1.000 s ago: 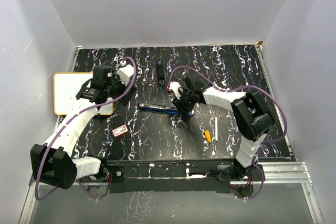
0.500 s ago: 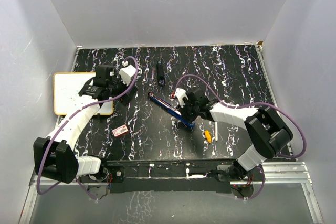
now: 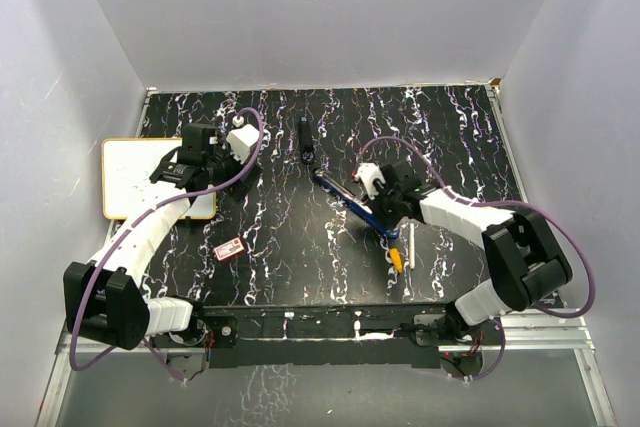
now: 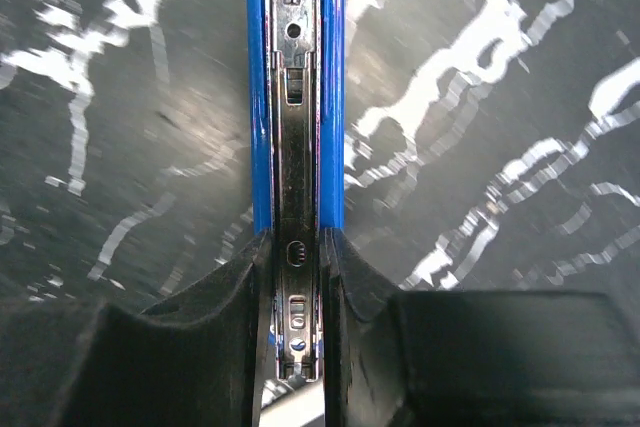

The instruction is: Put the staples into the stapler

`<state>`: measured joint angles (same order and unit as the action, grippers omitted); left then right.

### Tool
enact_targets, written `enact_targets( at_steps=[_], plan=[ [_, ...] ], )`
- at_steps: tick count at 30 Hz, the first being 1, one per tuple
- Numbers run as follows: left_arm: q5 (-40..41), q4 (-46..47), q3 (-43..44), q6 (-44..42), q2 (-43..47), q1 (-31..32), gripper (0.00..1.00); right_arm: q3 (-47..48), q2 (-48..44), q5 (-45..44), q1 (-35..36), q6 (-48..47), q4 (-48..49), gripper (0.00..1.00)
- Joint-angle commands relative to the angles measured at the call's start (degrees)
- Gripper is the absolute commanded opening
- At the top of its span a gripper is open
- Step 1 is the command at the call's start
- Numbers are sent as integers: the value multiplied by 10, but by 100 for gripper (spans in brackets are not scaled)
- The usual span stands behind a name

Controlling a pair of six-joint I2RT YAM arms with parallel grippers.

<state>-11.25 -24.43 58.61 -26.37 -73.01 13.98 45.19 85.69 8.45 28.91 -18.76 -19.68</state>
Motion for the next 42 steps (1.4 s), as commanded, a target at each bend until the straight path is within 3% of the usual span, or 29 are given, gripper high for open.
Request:
enact_targets(
  at_steps=[1,9,17,22,28,38,42],
  plan=[
    [9,2,16,-7,6,-4,97,-11,-40,-22,-58,-56,-50,8],
    [9,1,22,-6,0,-3,97,35,12,-4,-93,27,-8,8],
    [0,-7,26,-1,5,-3,97,99,93,-22,-50,141,42,9],
    [-1,-5,20,-3,19,-3,97,109,104,-39,-8,164,37,32],
    [5,6,4,-10,34,-4,97,94,84,31,0,148,25,55],
    [-3,26,-2,9,12,-4,97,52,8,123,35,70,29,64],
    [-14,32,34,50,-35,-4,97,51,-19,87,35,65,50,71]
  ],
)
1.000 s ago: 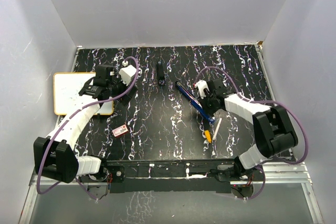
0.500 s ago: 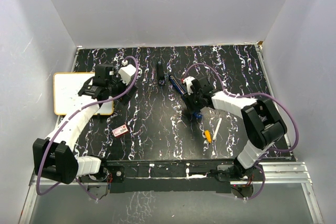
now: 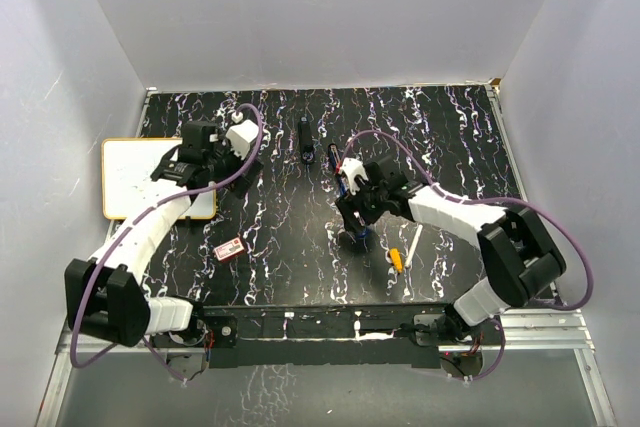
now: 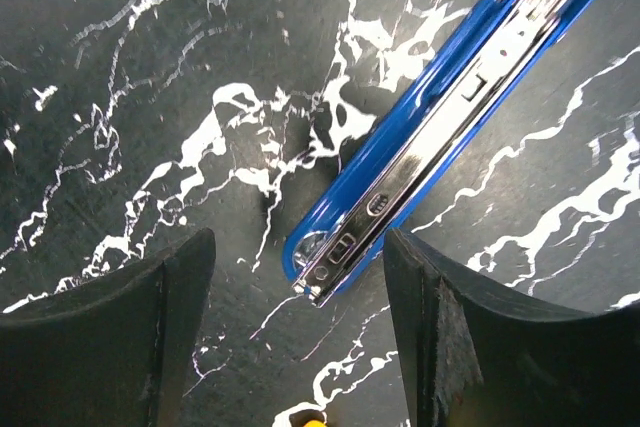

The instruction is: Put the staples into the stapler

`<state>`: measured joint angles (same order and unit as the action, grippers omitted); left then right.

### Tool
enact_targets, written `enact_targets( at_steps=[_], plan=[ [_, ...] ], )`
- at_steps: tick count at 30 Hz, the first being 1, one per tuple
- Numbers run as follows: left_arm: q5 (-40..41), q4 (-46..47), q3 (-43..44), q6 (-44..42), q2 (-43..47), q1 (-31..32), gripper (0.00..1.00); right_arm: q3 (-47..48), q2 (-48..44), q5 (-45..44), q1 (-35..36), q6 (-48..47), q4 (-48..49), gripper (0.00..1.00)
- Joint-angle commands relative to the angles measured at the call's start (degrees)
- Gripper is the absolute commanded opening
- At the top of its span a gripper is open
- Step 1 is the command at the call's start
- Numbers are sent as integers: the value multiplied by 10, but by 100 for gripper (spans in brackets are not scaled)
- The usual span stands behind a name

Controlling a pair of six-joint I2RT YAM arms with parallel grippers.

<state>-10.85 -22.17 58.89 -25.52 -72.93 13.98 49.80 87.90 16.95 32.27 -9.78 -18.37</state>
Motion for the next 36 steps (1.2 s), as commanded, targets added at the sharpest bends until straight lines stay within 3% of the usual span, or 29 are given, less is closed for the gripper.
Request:
enact_targets(
  at_steps=[1,6,9,12,18,25,31,36],
  plan=[
    [-25,8,45,54,-49,-4,97,10,-45,-16,1,-27,38,72],
    [-48,-1,138,107,-148,10,97,23,-91,-60,-6,-49,42,74],
    [-27,49,153,126,-186,41,97,32,-120,-72,-14,-58,33,75],
    [-8,100,155,144,-217,76,97,31,-151,-42,-54,-62,27,75],
    [74,140,229,199,-325,121,97,-9,-191,92,-207,-33,64,74],
    [84,149,326,251,-431,129,97,-27,-208,112,-240,-35,60,75],
    [96,144,388,260,-498,130,84,-26,-196,130,-246,-34,56,75],
    [94,130,413,233,-525,130,61,-30,-192,138,-252,-37,56,75]
  ],
)
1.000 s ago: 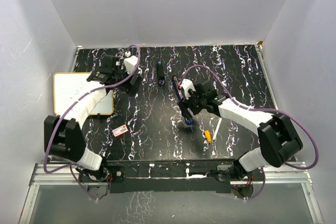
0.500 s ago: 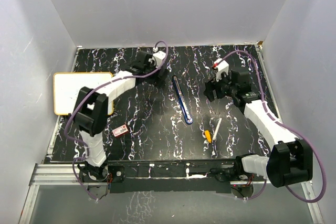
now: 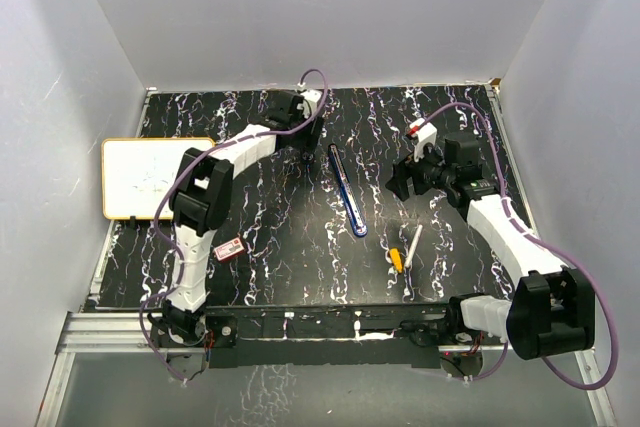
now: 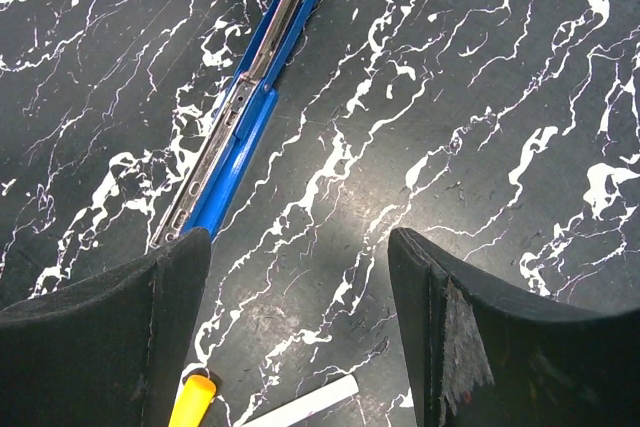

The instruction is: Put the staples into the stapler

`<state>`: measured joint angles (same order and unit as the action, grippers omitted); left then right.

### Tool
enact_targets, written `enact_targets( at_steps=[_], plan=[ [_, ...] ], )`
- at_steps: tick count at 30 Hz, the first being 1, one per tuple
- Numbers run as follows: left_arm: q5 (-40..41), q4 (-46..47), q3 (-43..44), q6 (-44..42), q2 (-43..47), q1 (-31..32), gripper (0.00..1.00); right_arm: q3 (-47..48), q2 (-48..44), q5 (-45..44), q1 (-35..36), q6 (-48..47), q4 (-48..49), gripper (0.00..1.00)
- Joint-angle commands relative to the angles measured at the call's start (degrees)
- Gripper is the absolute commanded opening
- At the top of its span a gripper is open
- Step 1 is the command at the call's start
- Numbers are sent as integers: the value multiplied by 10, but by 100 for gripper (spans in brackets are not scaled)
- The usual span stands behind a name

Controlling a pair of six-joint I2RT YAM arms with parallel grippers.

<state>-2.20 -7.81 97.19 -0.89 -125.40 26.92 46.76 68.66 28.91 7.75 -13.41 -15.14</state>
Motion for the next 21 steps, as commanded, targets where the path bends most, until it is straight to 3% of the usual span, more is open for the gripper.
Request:
enact_targets(
  at_steps=[1,11,18,21],
  plan=[
    [8,-16,30,-19,0,1,57,0,2,19,-7,-1,23,75],
    [42,-69,-36,-103,75,-9,17,-2,17,27,-10,-6,26,75],
    [-8,-85,-197,-176,235,-32,2,-6,2,53,-10,-18,25,75],
    [-66,-109,-243,-201,293,-38,0,-9,-11,77,-11,-23,26,75]
  ],
)
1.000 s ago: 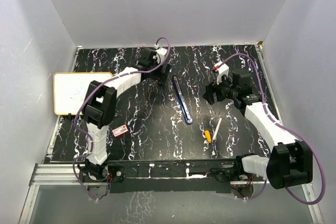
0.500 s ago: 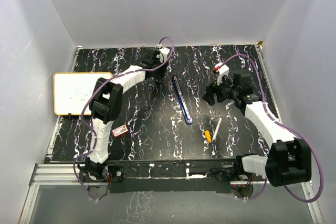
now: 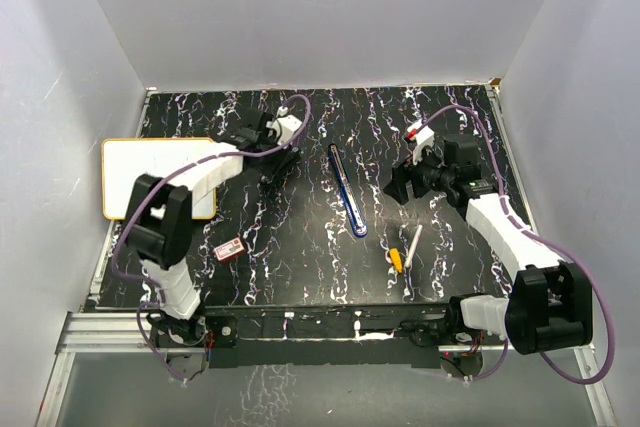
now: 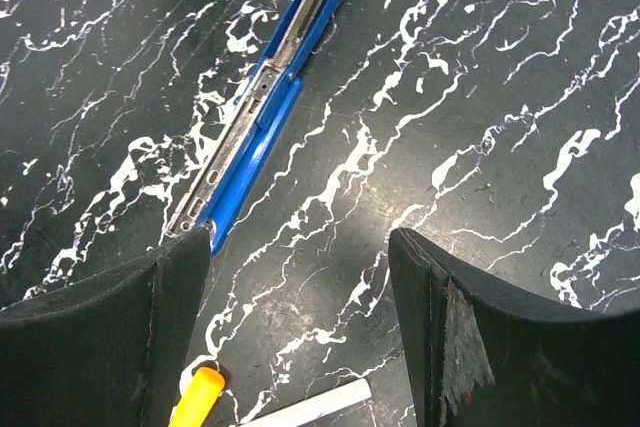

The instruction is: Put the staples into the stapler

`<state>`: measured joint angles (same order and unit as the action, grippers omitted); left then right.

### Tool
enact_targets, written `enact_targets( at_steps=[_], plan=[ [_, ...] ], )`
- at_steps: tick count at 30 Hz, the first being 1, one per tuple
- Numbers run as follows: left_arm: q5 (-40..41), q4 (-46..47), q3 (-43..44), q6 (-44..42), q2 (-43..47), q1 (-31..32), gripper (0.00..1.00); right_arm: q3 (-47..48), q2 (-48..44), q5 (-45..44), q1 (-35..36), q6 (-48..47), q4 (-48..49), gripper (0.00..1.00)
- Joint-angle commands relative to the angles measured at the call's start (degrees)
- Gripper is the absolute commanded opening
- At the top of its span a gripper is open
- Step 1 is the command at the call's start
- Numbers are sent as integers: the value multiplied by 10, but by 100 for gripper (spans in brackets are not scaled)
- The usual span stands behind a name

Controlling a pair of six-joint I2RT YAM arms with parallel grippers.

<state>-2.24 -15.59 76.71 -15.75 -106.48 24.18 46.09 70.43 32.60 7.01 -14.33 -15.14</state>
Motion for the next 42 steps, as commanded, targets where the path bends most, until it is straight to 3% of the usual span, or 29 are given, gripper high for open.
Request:
enact_targets(
  at_steps=[1,6,12,17,23,28,33,37,42],
  plan=[
    [-106,-44,-50,-66,123,-12,0,-4,-31,52,-4,-19,26,75],
    [-259,-106,-91,-166,179,-11,3,6,-32,116,-5,-47,-1,76],
    [-389,-129,-110,-246,172,-7,5,4,-33,139,-5,-65,-14,76],
    [-419,-147,-112,-294,132,-1,8,1,-36,151,-4,-74,-17,76],
    [-385,-119,-152,-317,129,0,18,13,-26,150,6,-95,-19,76],
    [-371,-95,-178,-316,141,-1,31,46,0,119,51,-128,-31,76],
    [-344,-102,-171,-287,164,-2,56,81,44,91,116,-136,-24,76],
    [-328,-105,-191,-288,213,-18,96,99,87,78,166,-123,9,77],
    [-384,-114,-224,-284,309,-116,97,138,159,81,208,-118,34,78]
  ],
)
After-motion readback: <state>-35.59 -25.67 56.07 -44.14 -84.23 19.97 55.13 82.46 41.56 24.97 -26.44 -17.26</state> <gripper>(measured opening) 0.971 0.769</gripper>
